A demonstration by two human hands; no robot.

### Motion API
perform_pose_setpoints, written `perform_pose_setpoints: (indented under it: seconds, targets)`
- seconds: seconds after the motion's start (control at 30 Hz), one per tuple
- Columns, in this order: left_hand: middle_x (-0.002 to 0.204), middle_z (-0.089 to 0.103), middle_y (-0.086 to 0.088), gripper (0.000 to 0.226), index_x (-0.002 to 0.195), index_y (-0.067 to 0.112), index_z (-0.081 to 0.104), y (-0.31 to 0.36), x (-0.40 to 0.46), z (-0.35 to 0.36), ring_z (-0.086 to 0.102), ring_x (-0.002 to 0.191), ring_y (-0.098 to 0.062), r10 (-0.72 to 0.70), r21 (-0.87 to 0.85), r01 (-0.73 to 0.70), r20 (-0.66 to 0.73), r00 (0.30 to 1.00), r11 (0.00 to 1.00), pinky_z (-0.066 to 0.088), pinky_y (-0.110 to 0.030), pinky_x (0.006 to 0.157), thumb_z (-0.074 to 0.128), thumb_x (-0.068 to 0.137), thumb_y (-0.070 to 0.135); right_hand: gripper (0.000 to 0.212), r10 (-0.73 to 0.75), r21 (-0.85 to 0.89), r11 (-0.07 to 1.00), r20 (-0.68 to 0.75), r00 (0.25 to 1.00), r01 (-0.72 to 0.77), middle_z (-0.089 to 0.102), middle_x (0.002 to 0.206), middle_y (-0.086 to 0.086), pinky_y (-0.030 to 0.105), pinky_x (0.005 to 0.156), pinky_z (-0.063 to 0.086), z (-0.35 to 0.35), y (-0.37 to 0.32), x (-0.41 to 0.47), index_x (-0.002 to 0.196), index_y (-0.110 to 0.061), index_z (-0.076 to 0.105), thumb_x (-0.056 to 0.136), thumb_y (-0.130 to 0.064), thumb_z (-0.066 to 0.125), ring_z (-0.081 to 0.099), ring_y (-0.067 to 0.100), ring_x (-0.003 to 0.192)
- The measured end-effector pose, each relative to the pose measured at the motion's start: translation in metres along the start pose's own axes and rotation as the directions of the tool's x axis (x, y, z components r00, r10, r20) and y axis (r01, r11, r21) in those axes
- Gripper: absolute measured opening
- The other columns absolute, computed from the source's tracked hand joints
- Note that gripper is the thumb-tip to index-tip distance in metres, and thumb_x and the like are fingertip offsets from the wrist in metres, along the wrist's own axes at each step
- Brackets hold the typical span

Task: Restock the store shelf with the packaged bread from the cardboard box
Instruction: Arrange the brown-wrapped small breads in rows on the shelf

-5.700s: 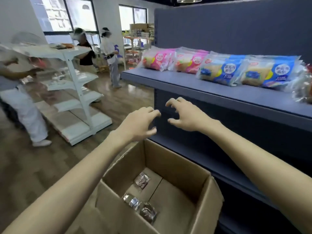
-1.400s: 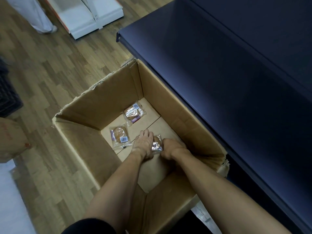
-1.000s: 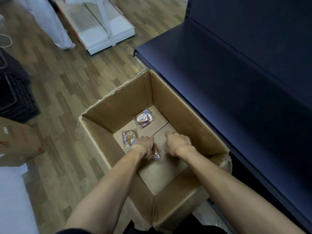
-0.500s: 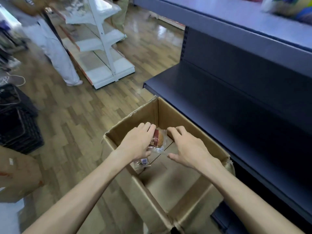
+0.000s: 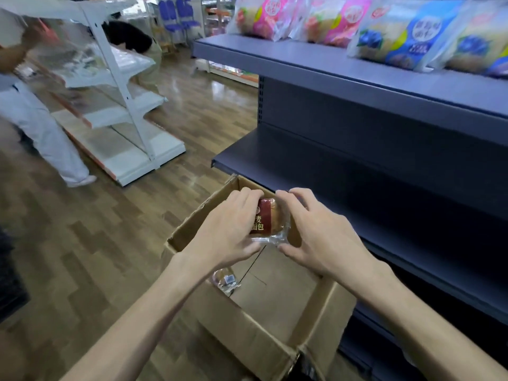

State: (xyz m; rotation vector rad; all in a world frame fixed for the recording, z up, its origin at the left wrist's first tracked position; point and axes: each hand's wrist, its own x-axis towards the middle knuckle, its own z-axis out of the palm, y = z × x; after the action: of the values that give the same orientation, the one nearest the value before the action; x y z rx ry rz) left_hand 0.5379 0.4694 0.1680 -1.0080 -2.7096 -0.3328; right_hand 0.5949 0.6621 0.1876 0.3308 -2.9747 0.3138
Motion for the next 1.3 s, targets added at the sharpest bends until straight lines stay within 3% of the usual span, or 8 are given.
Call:
perform_pose_setpoints:
  seconds: [0.2, 0.47, 0.57, 0.67, 0.77, 0.9, 1.03, 1.3]
  targets:
    - [0.115, 0.048, 0.003, 0.076, 0.133, 0.016, 0.04, 0.046, 0.025, -0.02, 0.047, 0.1, -0.015, 0.133, -0.07, -0.139, -0.085, 0.987, 0.988, 0.042, -0.023, 0.082, 0.077, 0.069, 0.034, 0.091, 0.058, -0.058, 0.996, -0.049, 0.997, -0.061, 0.025, 0.148, -0.009, 0.032, 0.066, 0.051, -0.037, 0.012, -0.029, 0.151, -0.034, 0.017, 0.078, -0.05, 0.07, 0.059, 0.017, 0.102]
    - [0.12, 0.046, 0.004, 0.085, 0.138, 0.019, 0.035, 0.13, 0.081, -0.05, 0.044, 0.107, -0.014, 0.268, -0.045, -0.283, -0.207, 0.941, 0.958, 0.034, -0.017, 0.074, 0.081, 0.068, 0.035, 0.075, 0.115, -0.031, 0.991, -0.277, 0.954, -0.129, 0.036, 0.134, -0.007, 0.04, 0.064, 0.055, -0.106, 0.065, -0.077, 0.14, -0.027, 0.034, 0.076, -0.032, 0.074, 0.059, 0.021, 0.087]
    - [0.127, 0.048, -0.004, 0.093, 0.144, 0.01, 0.034, 0.167, 0.109, -0.063, 0.045, 0.113, -0.022, 0.312, -0.022, -0.331, -0.284, 0.907, 0.943, 0.035, -0.023, 0.09, 0.081, 0.066, 0.027, 0.072, 0.13, -0.089, 0.981, -0.368, 0.921, -0.174, 0.038, 0.133, -0.003, 0.041, 0.062, 0.055, -0.142, 0.096, -0.096, 0.138, -0.025, 0.038, 0.075, -0.031, 0.074, 0.06, 0.025, 0.09]
    - [0.137, 0.044, -0.008, 0.101, 0.149, 0.007, 0.031, 0.206, 0.136, -0.077, 0.039, 0.126, -0.027, 0.363, -0.021, -0.401, -0.386, 0.848, 0.916, 0.026, -0.027, 0.112, 0.081, 0.064, 0.03, 0.067, 0.148, -0.15, 0.961, -0.44, 0.886, -0.234, 0.039, 0.131, -0.001, 0.038, 0.059, 0.052, -0.184, 0.131, -0.12, 0.134, -0.023, 0.041, 0.076, -0.028, 0.073, 0.056, 0.024, 0.08]
    - [0.143, 0.038, -0.006, 0.105, 0.15, 0.01, 0.03, 0.246, 0.158, -0.086, 0.032, 0.133, -0.025, 0.409, -0.024, -0.465, -0.437, 0.801, 0.885, 0.021, -0.028, 0.118, 0.084, 0.063, 0.033, 0.065, 0.167, -0.21, 0.928, -0.5, 0.85, -0.306, 0.039, 0.129, -0.001, 0.037, 0.056, 0.05, -0.222, 0.169, -0.149, 0.132, -0.022, 0.041, 0.076, -0.024, 0.073, 0.045, 0.017, 0.069]
    - [0.143, 0.038, -0.004, 0.097, 0.149, 0.011, 0.032, 0.3, 0.186, -0.082, 0.033, 0.131, -0.023, 0.412, -0.09, -0.506, -0.468, 0.782, 0.858, 0.022, -0.025, 0.116, 0.081, 0.069, 0.032, 0.065, 0.225, -0.233, 0.883, -0.553, 0.802, -0.408, 0.039, 0.126, -0.002, 0.034, 0.054, 0.046, -0.261, 0.221, -0.187, 0.13, -0.024, 0.041, 0.075, -0.02, 0.074, 0.044, 0.019, 0.066]
    - [0.138, 0.042, -0.006, 0.089, 0.146, 0.007, 0.035, 0.353, 0.214, -0.072, 0.034, 0.127, -0.024, 0.421, -0.122, -0.534, -0.479, 0.77, 0.837, 0.027, -0.029, 0.114, 0.079, 0.071, 0.028, 0.065, 0.287, -0.222, 0.844, -0.584, 0.76, -0.489, 0.039, 0.125, -0.002, 0.04, 0.058, 0.053, -0.288, 0.266, -0.223, 0.132, -0.023, 0.042, 0.075, -0.019, 0.073, 0.049, 0.023, 0.071]
    - [0.128, 0.049, -0.007, 0.072, 0.138, 0.006, 0.044, 0.459, 0.269, -0.063, 0.039, 0.118, -0.023, 0.456, -0.151, -0.616, -0.544, 0.704, 0.773, 0.036, -0.031, 0.103, 0.073, 0.074, 0.022, 0.062, 0.361, -0.229, 0.775, -0.605, 0.709, -0.59, 0.038, 0.125, -0.003, 0.039, 0.065, 0.053, -0.323, 0.339, -0.269, 0.13, -0.022, 0.042, 0.076, -0.021, 0.072, 0.052, 0.024, 0.079]
